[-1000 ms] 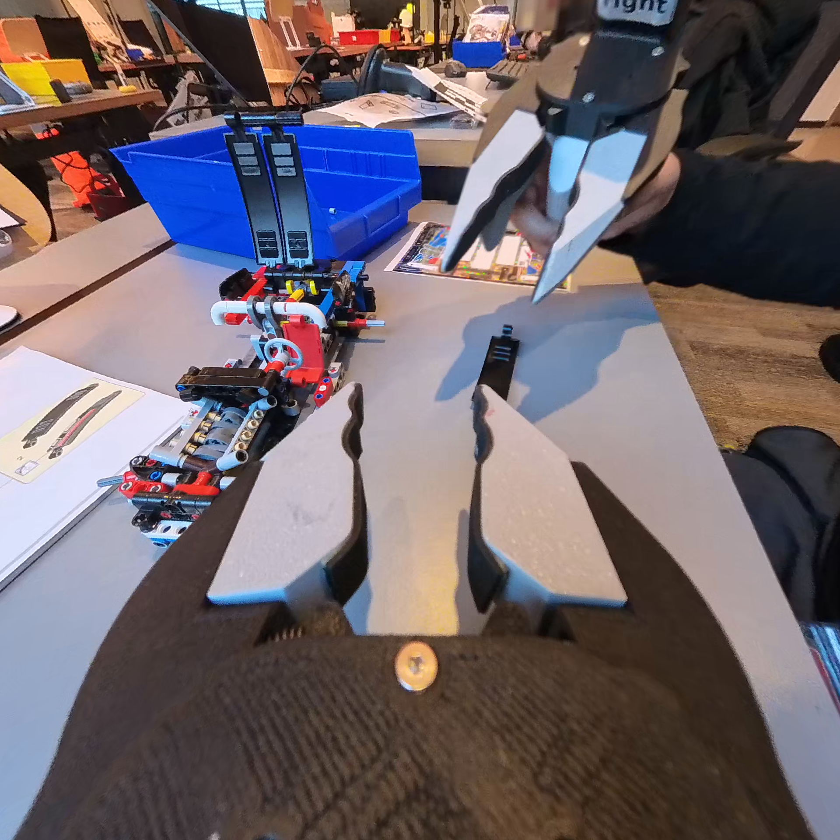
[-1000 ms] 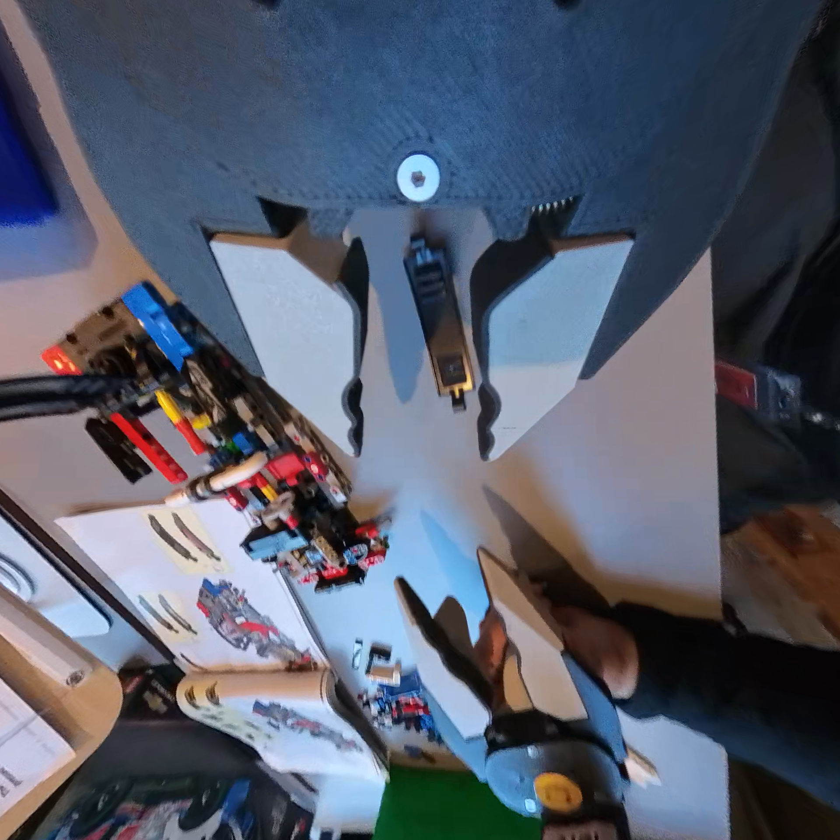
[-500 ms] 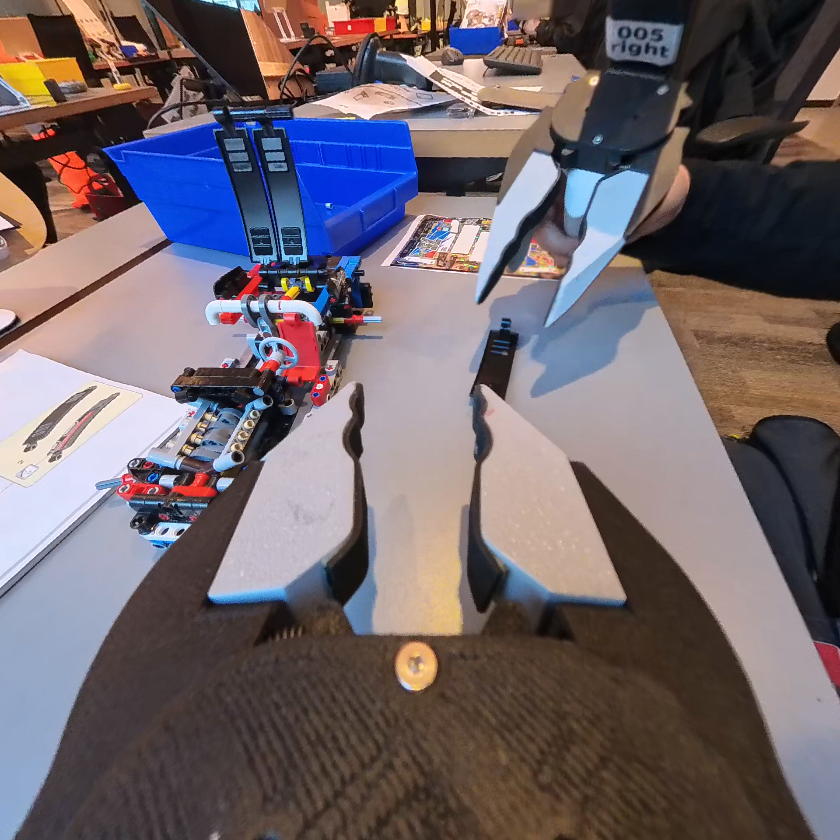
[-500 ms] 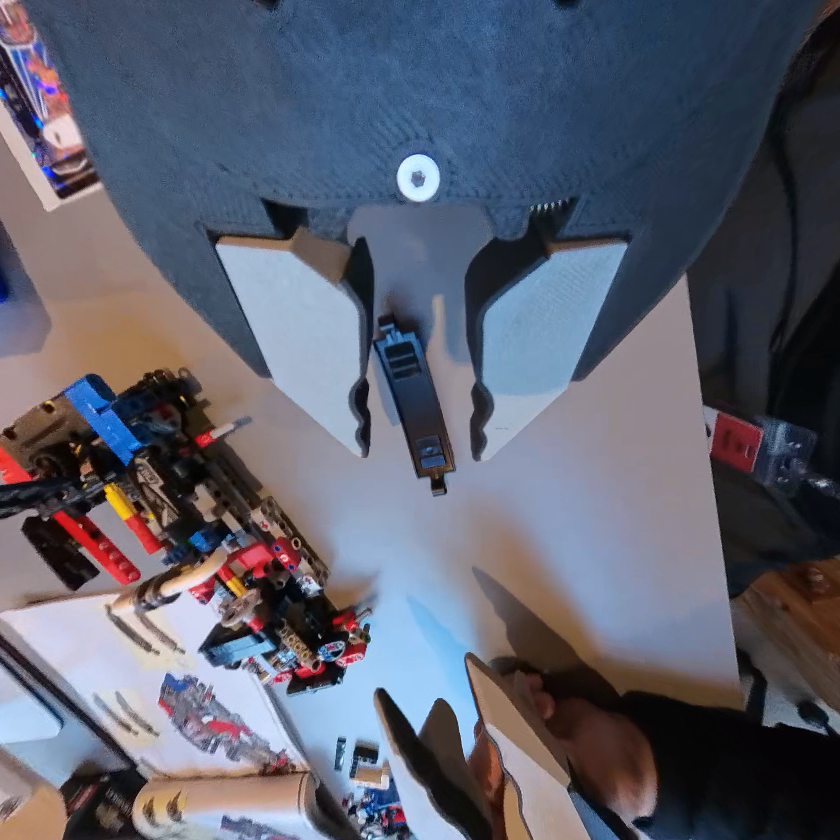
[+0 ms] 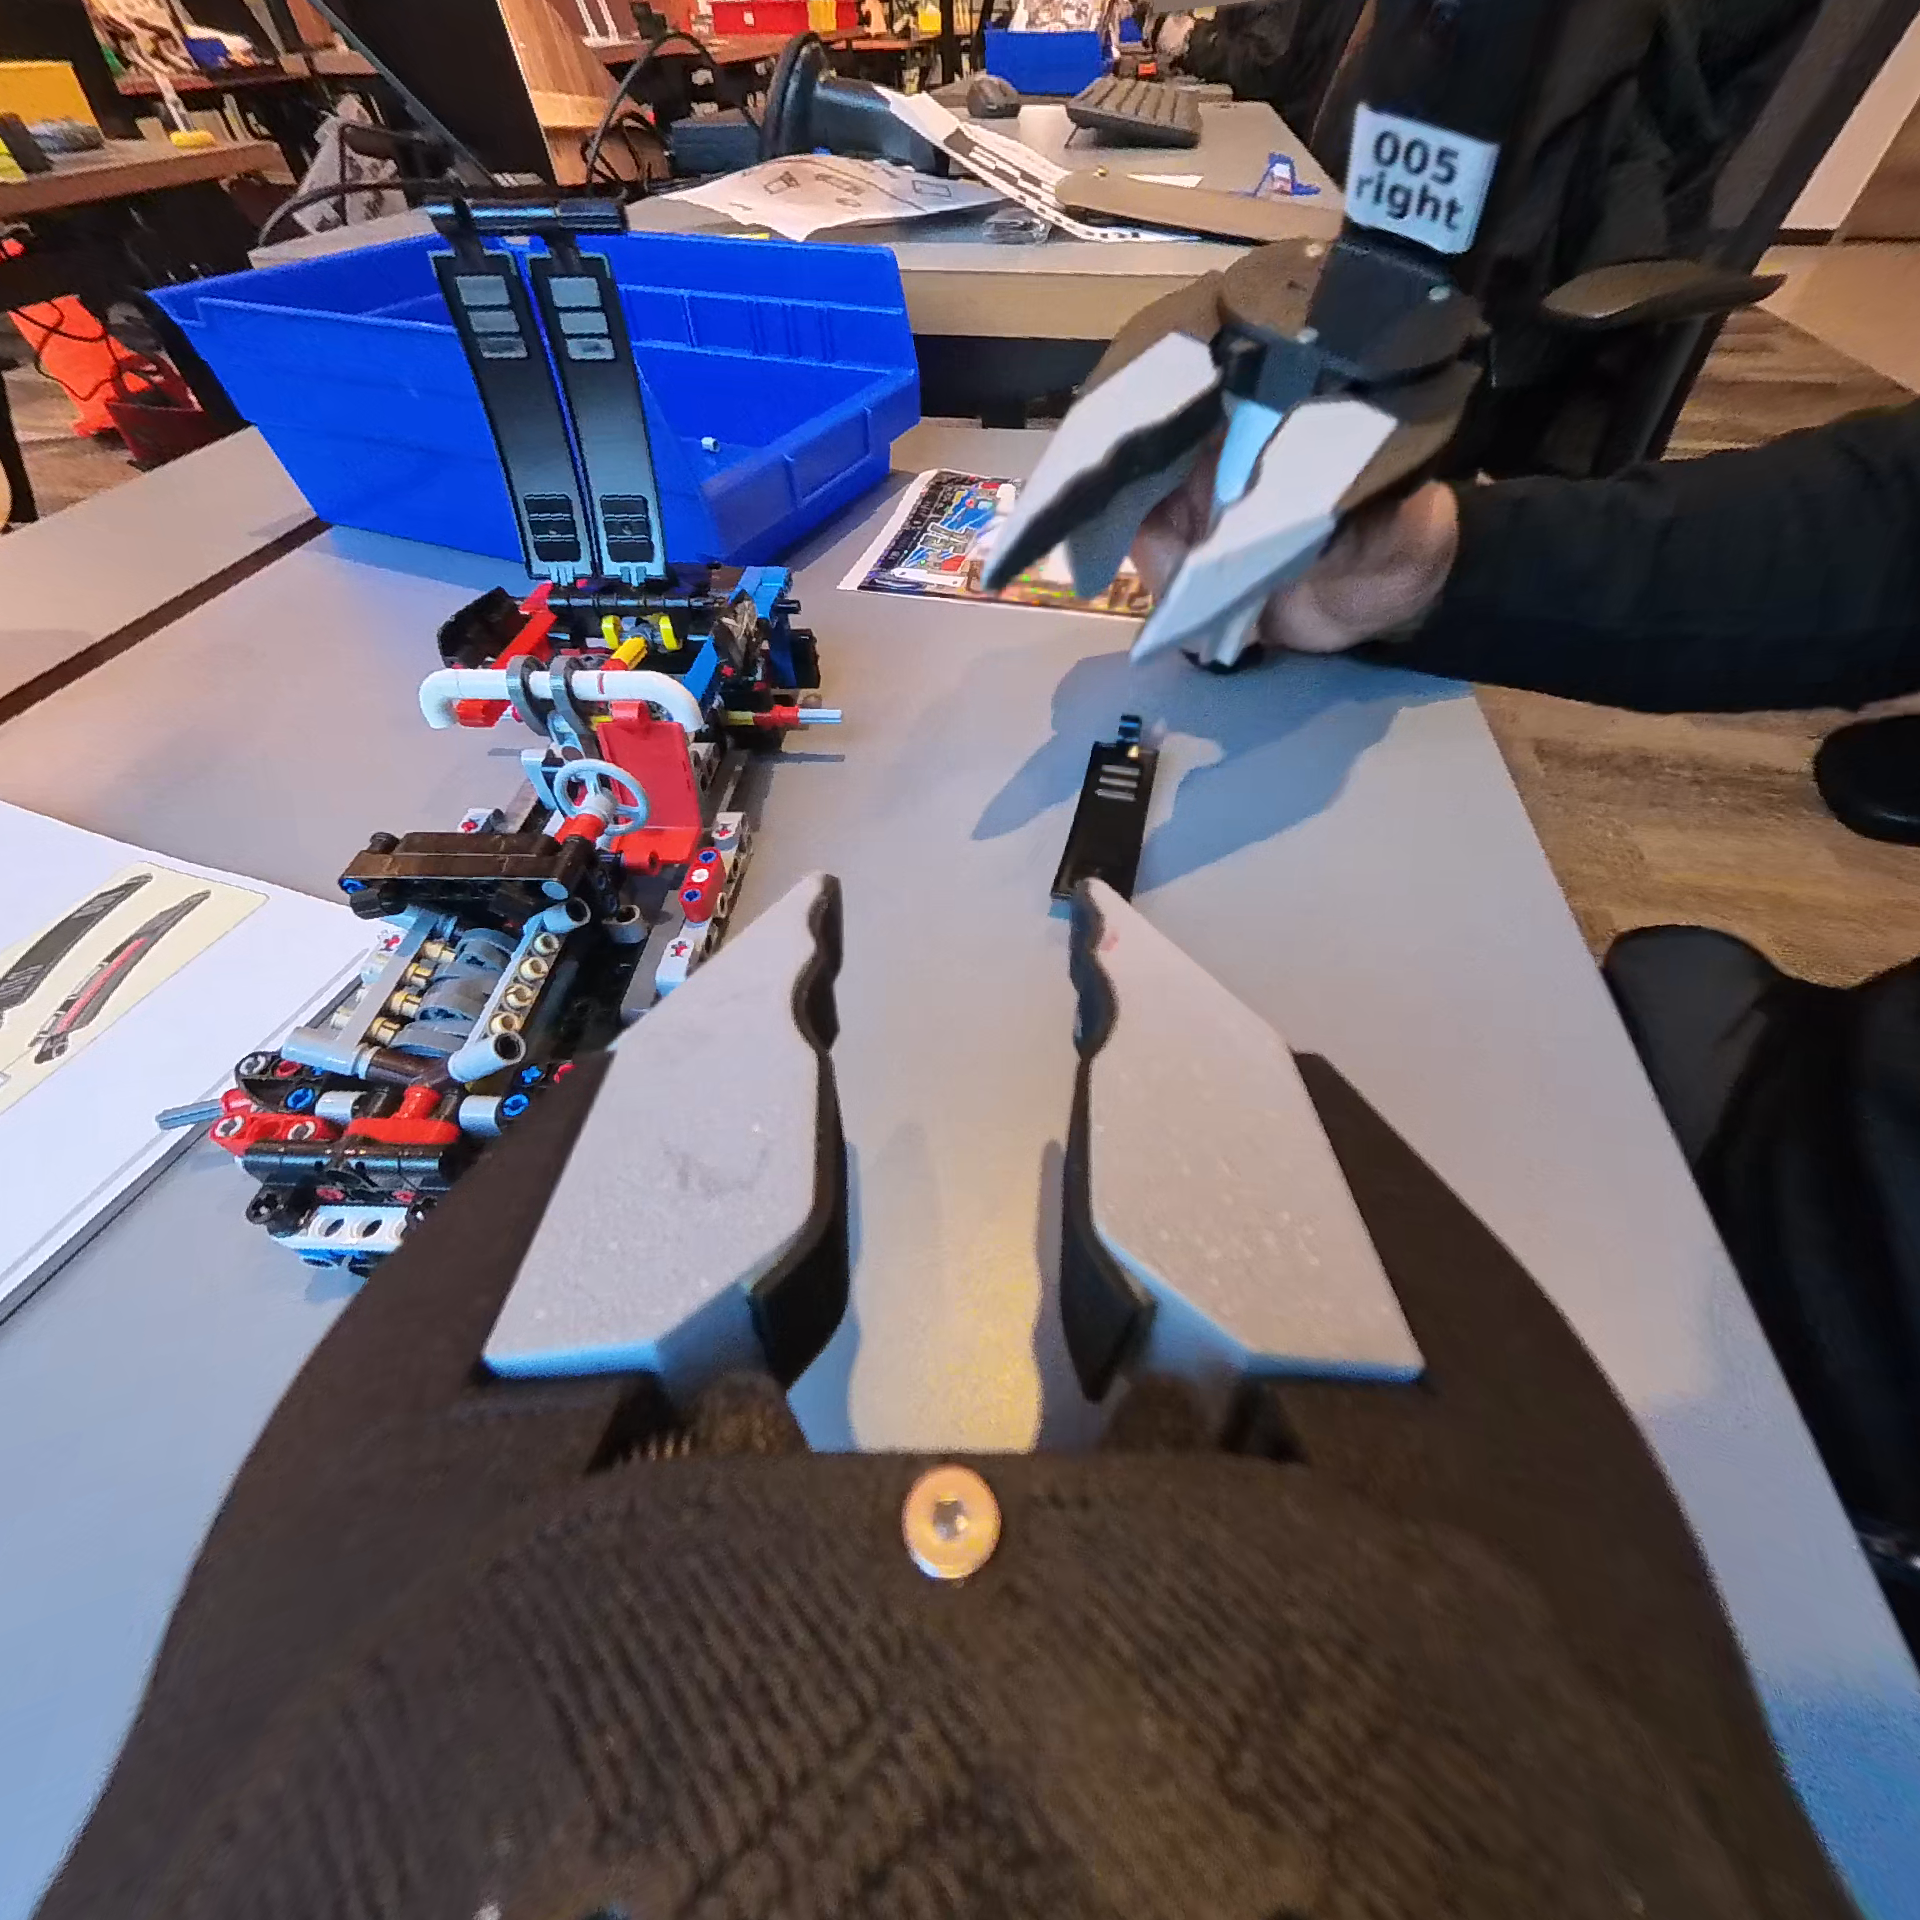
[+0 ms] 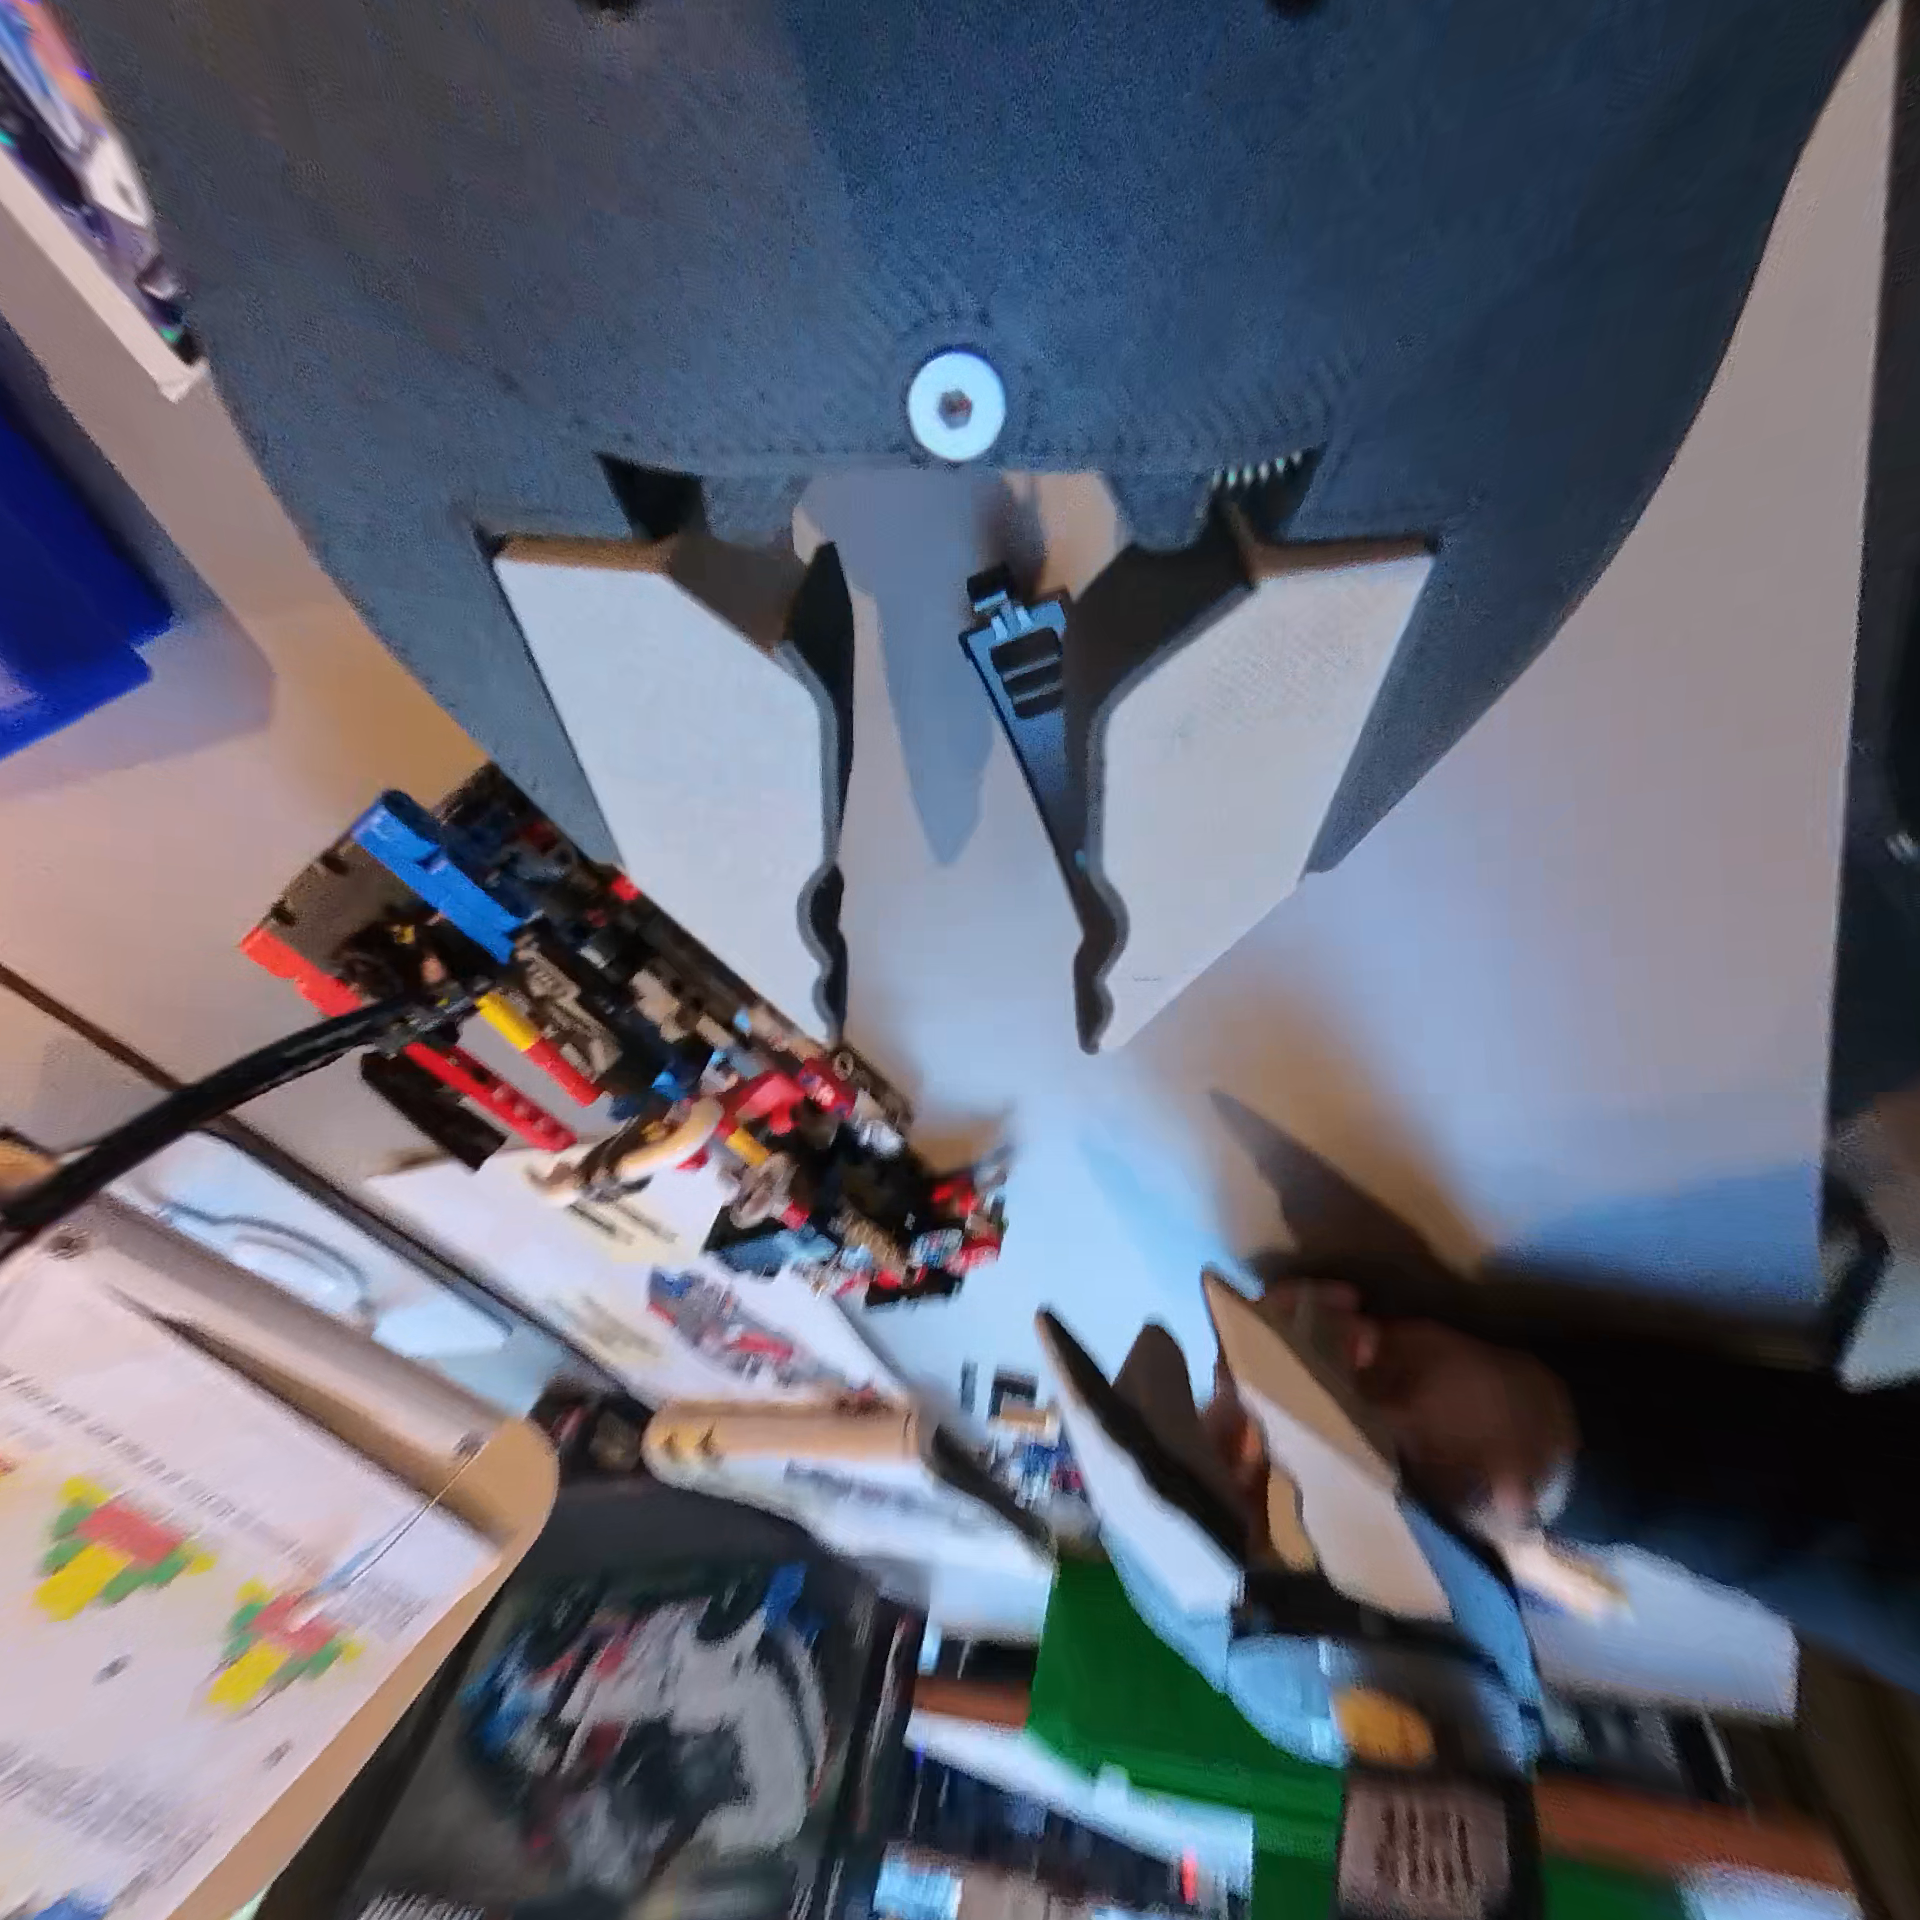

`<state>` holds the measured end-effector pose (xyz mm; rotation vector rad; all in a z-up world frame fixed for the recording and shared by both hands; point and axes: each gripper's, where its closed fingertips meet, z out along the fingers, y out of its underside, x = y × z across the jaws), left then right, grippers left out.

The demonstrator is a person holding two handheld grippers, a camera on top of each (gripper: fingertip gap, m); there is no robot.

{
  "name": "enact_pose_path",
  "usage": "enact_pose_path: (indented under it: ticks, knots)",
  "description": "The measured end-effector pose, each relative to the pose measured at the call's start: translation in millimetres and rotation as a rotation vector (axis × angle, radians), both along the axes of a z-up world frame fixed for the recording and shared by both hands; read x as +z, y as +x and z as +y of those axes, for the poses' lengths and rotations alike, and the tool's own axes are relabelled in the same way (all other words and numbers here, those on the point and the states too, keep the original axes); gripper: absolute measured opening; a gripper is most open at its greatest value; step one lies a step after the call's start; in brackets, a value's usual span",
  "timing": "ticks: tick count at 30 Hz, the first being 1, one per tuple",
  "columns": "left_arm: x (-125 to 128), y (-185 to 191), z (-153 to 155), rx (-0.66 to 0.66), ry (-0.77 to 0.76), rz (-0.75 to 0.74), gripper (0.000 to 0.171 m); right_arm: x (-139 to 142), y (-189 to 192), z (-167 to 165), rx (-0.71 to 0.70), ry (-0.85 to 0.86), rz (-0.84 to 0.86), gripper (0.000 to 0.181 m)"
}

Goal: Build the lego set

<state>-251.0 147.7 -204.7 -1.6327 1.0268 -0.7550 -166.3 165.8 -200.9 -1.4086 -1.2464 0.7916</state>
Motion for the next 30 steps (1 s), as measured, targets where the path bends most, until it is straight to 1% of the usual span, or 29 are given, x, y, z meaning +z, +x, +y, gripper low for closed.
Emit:
enact_pose_path:
  ticks: [2,4,8,10,12,17,21,23,26,30]
  knots:
    - [-1,0,3,0.008,0.001,0.006,0.041,7,3,2,0.004,-0.042,0.068,0.036]
    - [-2,1,5,0.009,0.003,0.016,0.042,8,4,6,-0.002,-0.073,0.08,0.04]
    - [-2,1,7,0.006,-0.01,0.007,0.042,4,2,8,0.001,-0.087,0.061,0.047]
    - [0,0,8,0.01,-0.008,-0.002,0.042,4,2,7,0.001,-0.071,0.054,0.047]
    - [2,-1,8,0.016,-0.004,-0.015,0.041,2,1,4,0.01,-0.068,0.034,0.044]
    - [6,-5,10,0.042,0.014,-0.041,0.039,-18,1,-9,0.054,-0.127,-0.122,0.044]
    - [5,-4,9,0.042,0.033,-0.024,0.039,-40,9,-23,0.114,-0.185,-0.323,0.044]
    - [5,-3,8,0.039,0.037,-0.015,0.039,-49,16,-26,0.127,-0.191,-0.419,0.039]
    - [4,-3,8,0.041,0.035,-0.012,0.039,-45,18,-22,0.117,-0.154,-0.449,0.035]
    - [5,-4,9,0.043,0.031,-0.019,0.038,-50,22,-14,0.101,-0.138,-0.515,0.04]
